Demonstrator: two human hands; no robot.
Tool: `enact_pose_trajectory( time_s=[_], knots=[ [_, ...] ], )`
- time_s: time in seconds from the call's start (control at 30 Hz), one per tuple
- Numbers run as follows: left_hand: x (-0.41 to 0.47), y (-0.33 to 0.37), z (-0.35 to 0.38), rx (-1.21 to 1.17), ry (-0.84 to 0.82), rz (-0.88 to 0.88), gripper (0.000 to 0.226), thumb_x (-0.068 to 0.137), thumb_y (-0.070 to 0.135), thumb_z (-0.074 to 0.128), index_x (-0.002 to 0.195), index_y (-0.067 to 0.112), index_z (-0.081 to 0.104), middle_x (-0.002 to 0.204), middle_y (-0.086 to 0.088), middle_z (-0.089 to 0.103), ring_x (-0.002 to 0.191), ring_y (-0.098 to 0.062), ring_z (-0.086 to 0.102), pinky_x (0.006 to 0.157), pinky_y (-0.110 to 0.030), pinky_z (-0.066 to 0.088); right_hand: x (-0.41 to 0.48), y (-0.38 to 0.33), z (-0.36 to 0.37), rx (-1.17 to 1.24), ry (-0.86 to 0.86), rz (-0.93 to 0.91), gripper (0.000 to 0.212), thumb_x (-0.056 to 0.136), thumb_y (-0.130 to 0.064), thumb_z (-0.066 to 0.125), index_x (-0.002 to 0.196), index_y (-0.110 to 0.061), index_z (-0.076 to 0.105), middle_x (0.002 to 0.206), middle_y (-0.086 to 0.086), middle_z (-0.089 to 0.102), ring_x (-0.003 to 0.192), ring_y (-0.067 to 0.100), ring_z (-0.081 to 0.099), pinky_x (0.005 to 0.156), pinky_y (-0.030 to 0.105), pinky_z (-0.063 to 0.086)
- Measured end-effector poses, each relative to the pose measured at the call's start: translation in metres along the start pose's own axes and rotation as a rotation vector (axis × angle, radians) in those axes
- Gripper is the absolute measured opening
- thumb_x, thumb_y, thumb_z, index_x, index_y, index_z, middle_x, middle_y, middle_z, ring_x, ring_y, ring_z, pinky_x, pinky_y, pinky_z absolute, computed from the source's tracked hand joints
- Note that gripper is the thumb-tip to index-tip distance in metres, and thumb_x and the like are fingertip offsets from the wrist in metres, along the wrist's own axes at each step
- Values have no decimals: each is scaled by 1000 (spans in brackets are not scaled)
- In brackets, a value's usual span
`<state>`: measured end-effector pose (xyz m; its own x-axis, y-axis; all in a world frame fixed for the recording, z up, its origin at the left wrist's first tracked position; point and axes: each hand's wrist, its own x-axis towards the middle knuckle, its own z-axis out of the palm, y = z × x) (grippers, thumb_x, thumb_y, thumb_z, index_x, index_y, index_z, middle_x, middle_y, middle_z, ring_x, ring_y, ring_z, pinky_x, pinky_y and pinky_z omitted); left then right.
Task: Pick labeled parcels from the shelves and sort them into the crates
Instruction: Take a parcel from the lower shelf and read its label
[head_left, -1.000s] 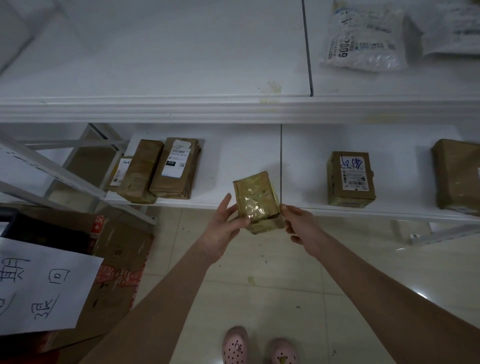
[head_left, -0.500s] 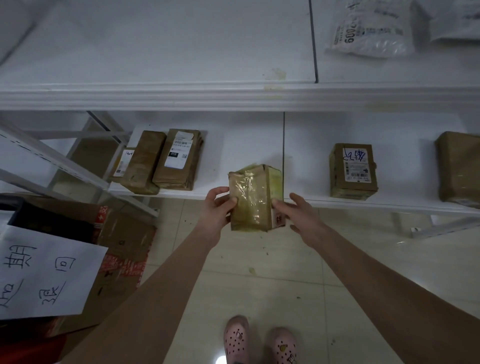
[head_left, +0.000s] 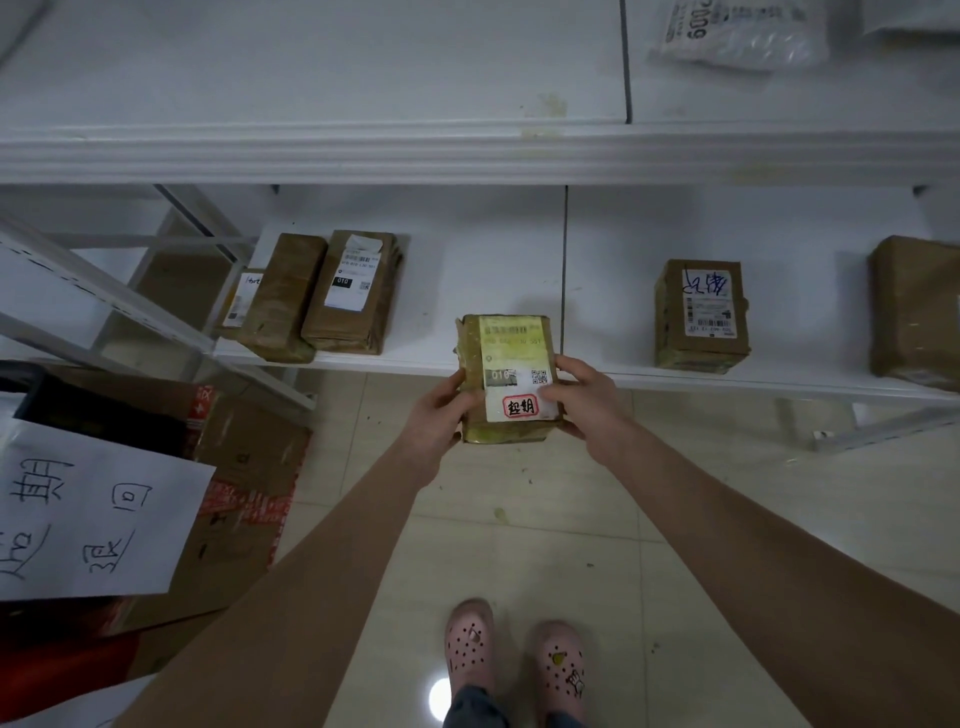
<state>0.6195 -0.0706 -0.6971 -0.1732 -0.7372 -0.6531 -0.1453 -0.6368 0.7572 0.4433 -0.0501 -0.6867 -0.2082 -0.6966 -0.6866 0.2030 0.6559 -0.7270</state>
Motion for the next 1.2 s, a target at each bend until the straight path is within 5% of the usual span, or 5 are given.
enact_pose_trajectory(
  time_s=[0.2, 0.5, 0.7, 0.93, 1.2],
  knots=[
    [-10, -2, -1, -56, 44, 8, 49, 95, 14, 53, 142, 27, 43, 112, 4, 68, 103, -14, 64, 99, -38, 46, 1, 5, 4, -44, -6, -45, 57, 82, 7, 61, 130, -23, 57, 97, 2, 69, 81, 13, 67, 66, 25, 55],
    [-53, -6, -33, -190, 217, 13, 50, 94, 10, 52, 140, 29, 45, 102, 8, 68, 91, -8, 61, 77, -29, 47, -28, -1, 45, -83, -112, -48, 53, 86, 7, 53, 127, -26, 59, 103, 4, 71, 74, 8, 67, 53, 19, 50],
    [-107, -16, -93, -322, 385, 26, 47, 95, 7, 51, 135, 30, 50, 123, 5, 63, 100, -12, 60, 89, -34, 44, -60, 8, 113, -189, -257, -48, 54, 89, 3, 54, 138, -18, 47, 111, 3, 66, 83, 12, 65, 76, 30, 53],
    [-185, -60, -197, -489, 644, 59, 31, 89, 7, 61, 117, 20, 60, 114, 0, 67, 99, -20, 66, 87, -42, 54, -122, 33, 231, -369, -429, -94, 49, 88, 5, 57, 133, -15, 53, 119, 8, 66, 73, 8, 64, 53, 18, 49],
    [-280, -127, -331, -599, 819, 133, 39, 88, 5, 63, 123, 19, 54, 118, -4, 63, 96, -26, 68, 79, -47, 58, -198, 95, 388, -545, -675, -185, 54, 83, 10, 60, 131, -13, 54, 120, 9, 66, 96, 22, 66, 86, 41, 55]
  ],
)
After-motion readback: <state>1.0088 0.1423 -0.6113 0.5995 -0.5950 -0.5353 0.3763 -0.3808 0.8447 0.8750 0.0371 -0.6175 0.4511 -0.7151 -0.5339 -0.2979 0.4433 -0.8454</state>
